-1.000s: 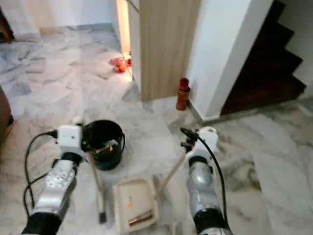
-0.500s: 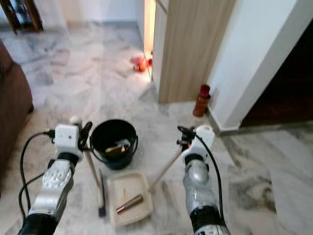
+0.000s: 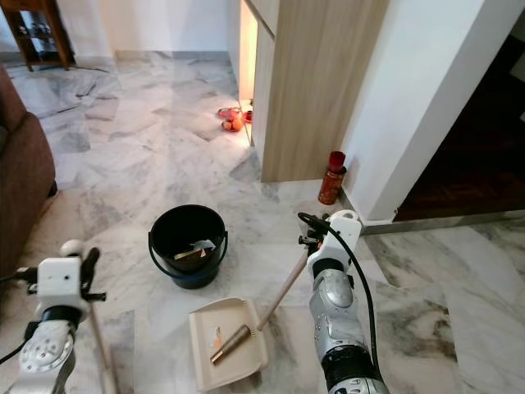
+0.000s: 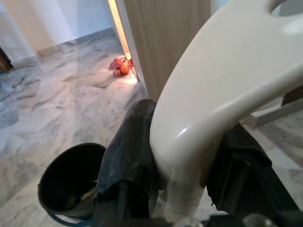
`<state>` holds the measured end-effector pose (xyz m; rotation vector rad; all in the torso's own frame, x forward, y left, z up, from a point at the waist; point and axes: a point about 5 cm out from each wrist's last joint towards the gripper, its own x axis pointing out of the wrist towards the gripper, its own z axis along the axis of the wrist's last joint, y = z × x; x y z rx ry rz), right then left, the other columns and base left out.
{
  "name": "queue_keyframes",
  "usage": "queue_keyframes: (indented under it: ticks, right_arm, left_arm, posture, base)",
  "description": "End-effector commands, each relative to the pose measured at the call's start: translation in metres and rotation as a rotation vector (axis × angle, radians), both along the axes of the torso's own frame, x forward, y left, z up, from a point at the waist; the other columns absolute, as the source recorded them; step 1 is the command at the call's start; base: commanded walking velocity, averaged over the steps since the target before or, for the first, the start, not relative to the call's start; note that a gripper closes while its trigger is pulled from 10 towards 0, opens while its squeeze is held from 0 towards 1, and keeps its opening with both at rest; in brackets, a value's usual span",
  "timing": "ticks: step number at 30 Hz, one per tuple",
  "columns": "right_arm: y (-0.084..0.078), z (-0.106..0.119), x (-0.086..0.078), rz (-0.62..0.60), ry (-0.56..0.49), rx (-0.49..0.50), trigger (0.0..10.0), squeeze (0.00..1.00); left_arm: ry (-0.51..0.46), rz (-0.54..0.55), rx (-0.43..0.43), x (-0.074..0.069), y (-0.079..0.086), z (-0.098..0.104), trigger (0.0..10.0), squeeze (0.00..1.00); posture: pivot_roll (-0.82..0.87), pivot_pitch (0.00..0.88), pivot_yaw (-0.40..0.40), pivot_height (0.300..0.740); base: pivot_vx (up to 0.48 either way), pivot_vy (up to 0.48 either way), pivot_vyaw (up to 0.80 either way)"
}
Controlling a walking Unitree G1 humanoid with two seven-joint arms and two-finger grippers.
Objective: Sweep floor
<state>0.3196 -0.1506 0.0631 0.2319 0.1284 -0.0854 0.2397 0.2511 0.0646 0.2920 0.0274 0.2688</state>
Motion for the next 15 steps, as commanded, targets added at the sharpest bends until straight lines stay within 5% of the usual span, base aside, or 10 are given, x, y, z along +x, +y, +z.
queue_keyframes:
  ticks: [1, 15]
  right_arm:
    - [0.0, 0.012, 0.007, -0.012, -0.035, 0.041, 10.0, 0.0]
    - [-0.001, 0.036, 0.017, -0.037, -0.103, 0.183, 10.0, 0.0]
  left_arm:
    - [-0.055, 0.015, 0.05, 0.0, 0.002, 0.011, 10.0, 0.0]
    - [0.003, 0.098, 0.076, -0.017, 0.014, -0.007, 10.0, 0.0]
  posture:
    - [0.11, 0.0, -0.064, 0.74]
    - [0.11, 0.0, -0.055, 0.74]
  base:
    - [0.0, 0.0, 0.0]
    - [0.0, 0.0, 0.0]
